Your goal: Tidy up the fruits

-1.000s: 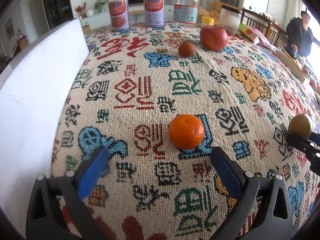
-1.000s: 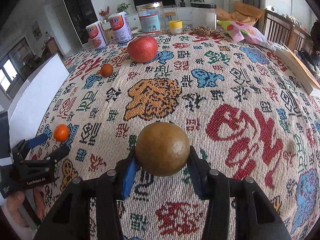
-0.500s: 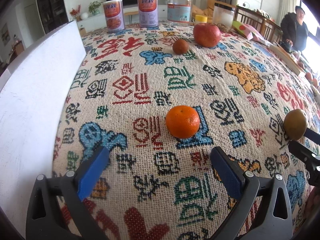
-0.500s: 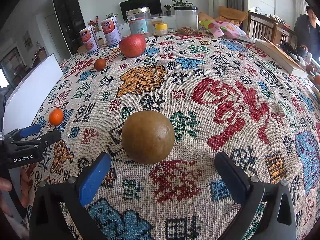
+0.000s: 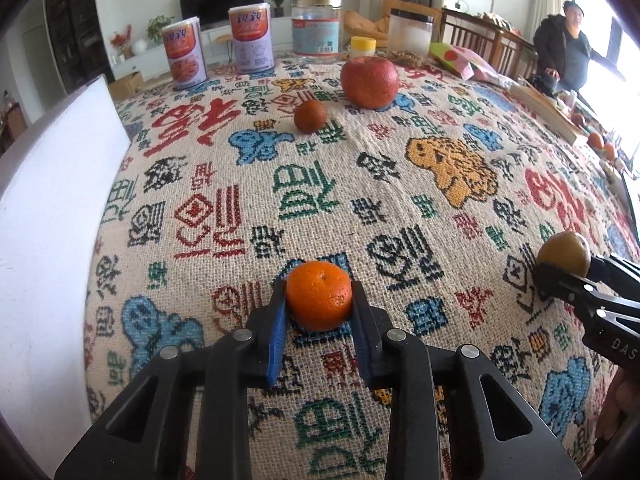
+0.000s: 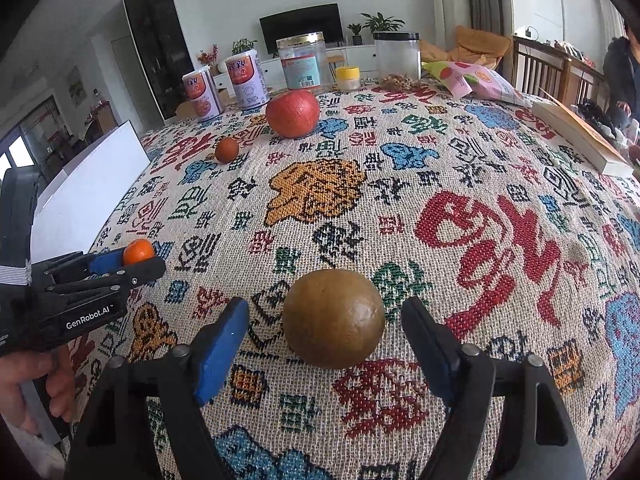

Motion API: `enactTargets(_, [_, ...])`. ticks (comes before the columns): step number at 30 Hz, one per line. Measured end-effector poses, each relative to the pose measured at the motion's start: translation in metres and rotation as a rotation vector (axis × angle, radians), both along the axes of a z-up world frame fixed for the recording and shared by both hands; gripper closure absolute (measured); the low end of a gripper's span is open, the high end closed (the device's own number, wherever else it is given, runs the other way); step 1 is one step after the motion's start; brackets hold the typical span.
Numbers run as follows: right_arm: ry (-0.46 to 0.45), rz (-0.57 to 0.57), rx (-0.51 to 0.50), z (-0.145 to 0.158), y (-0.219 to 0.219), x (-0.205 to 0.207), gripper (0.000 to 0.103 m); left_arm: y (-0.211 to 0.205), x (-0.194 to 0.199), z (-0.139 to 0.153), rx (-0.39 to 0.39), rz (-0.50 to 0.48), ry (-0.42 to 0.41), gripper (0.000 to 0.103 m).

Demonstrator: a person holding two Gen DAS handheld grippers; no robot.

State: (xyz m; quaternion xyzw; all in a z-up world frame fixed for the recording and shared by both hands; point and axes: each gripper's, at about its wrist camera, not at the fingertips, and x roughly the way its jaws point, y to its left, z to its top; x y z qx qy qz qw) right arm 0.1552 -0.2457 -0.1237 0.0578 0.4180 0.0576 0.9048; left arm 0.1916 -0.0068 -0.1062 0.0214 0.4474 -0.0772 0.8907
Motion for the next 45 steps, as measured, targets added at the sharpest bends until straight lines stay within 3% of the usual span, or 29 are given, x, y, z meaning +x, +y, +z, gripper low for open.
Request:
enactTargets(4, [0.042, -0.015, 0.043, 0.008, 0.000, -0.006, 0.055, 0.029, -0.040, 0.036, -0.250, 0.000, 0.024, 0.075])
enactTargets(7, [0.043, 0.067, 0.126, 0.026, 0.020, -0.027, 0.055, 0.059, -0.088, 0.079, -0.456, -0.036, 0.043, 0.075])
enactTargets(10, [0.054, 0.187, 0.221, 0.052, 0.060, -0.039, 0.055, 0.100, -0.134, 0.130, -0.552, -0.029, -0.010, 0.075])
enactTargets(13, [0.040, 0.364, 0.274, 0.090, 0.126, -0.046, 0.055, 0.157, -0.168, 0.171, -0.549, 0.082, -0.112, 0.075])
enactTargets(16, [0.029, 0.560, 0.310, 0.122, 0.203, -0.054, 0.055, 0.217, -0.187, 0.180, -0.521, 0.254, -0.146, 0.075])
enactTargets(19, [0.073, 0.716, 0.315, 0.129, 0.276, -0.055, 0.055, 0.264, -0.189, 0.153, -0.465, 0.441, -0.083, 0.075])
enactTargets(22, [0.120, 0.799, 0.215, 0.114, 0.335, -0.057, 0.055, 0.295, -0.185, 0.109, -0.439, 0.581, 0.026, 0.074])
enactTargets(23, [0.137, 0.813, 0.181, 0.107, 0.349, -0.057, 0.055, 0.302, -0.184, 0.096, -0.431, 0.622, 0.062, 0.070])
enactTargets(25, [0.160, 0.819, 0.131, 0.092, 0.366, -0.057, 0.054, 0.308, -0.183, 0.080, -0.407, 0.669, 0.095, 0.052])
enactTargets(26, [0.152, 0.812, 0.119, 0.089, 0.370, -0.056, 0.053, 0.307, -0.184, 0.077, -0.390, 0.684, 0.088, 0.037])
enactTargets(28, [0.113, 0.790, 0.147, 0.094, 0.365, -0.053, 0.046, 0.306, -0.189, 0.085, -0.362, 0.698, 0.040, 0.029])
enactTargets(30, [0.034, 0.743, 0.210, 0.112, 0.342, -0.051, 0.023, 0.293, -0.186, 0.098, -0.336, 0.671, -0.015, 0.022])
enactTargets(32, [-0.069, 0.675, 0.225, 0.129, 0.310, -0.050, 0.007, 0.272, -0.181, 0.113, -0.302, 0.615, -0.073, 0.020])
enactTargets(34, [-0.150, 0.585, 0.189, 0.139, 0.274, -0.047, 0.001, 0.243, -0.172, 0.125, -0.277, 0.528, -0.114, 0.019])
enactTargets(36, [-0.176, 0.474, 0.135, 0.131, 0.230, -0.039, 0.000, 0.203, -0.166, 0.133, -0.276, 0.407, -0.134, 0.016])
enactTargets(38, [-0.145, 0.347, 0.067, 0.108, 0.179, -0.022, 0.000, 0.156, -0.157, 0.133, -0.289, 0.261, -0.125, 0.015])
enactTargets(41, [-0.006, 0.119, -0.048, 0.054, 0.097, 0.008, 0.000, 0.083, -0.137, 0.116, -0.283, 0.082, -0.058, 0.012])
enactTargets(43, [0.102, 0.003, -0.119, 0.027, 0.045, 0.018, 0.000, 0.045, -0.117, 0.094, -0.276, 0.025, -0.022, 0.012])
enactTargets(45, [0.153, -0.077, -0.162, 0.006, 0.010, 0.023, 0.000, 0.018, -0.090, 0.069, -0.235, 0.033, -0.006, 0.012])
